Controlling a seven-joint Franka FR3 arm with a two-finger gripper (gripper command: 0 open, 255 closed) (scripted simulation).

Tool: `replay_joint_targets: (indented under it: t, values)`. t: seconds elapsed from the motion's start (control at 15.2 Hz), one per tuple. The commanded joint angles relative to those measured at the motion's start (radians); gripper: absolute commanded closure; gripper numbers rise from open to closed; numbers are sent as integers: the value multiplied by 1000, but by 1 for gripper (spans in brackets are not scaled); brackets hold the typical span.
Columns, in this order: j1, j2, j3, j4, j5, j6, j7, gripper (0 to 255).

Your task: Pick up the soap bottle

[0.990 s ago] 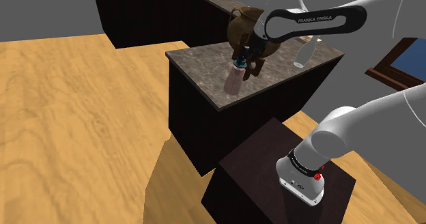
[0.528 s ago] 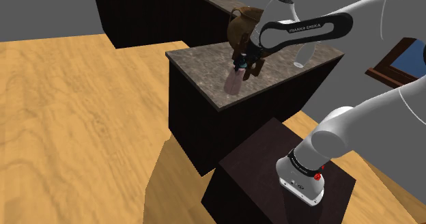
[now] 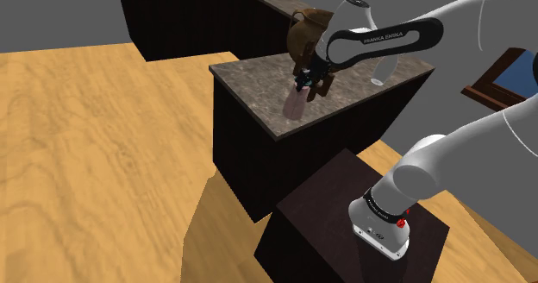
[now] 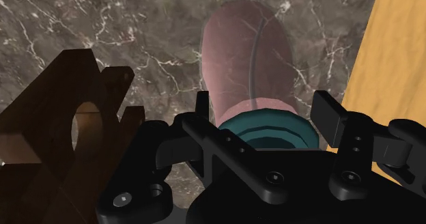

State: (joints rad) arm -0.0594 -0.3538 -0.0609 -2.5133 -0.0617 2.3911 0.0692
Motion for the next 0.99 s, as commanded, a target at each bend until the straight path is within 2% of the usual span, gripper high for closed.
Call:
replay_joint_targets:
  t: [0.0, 0.2, 0.92]
  values:
    - [0, 1, 0, -1, 0, -1, 0, 255]
    - [0, 0, -1, -4, 0, 0, -2, 255]
    - [1, -58, 2, 100, 4, -161, -6, 255]
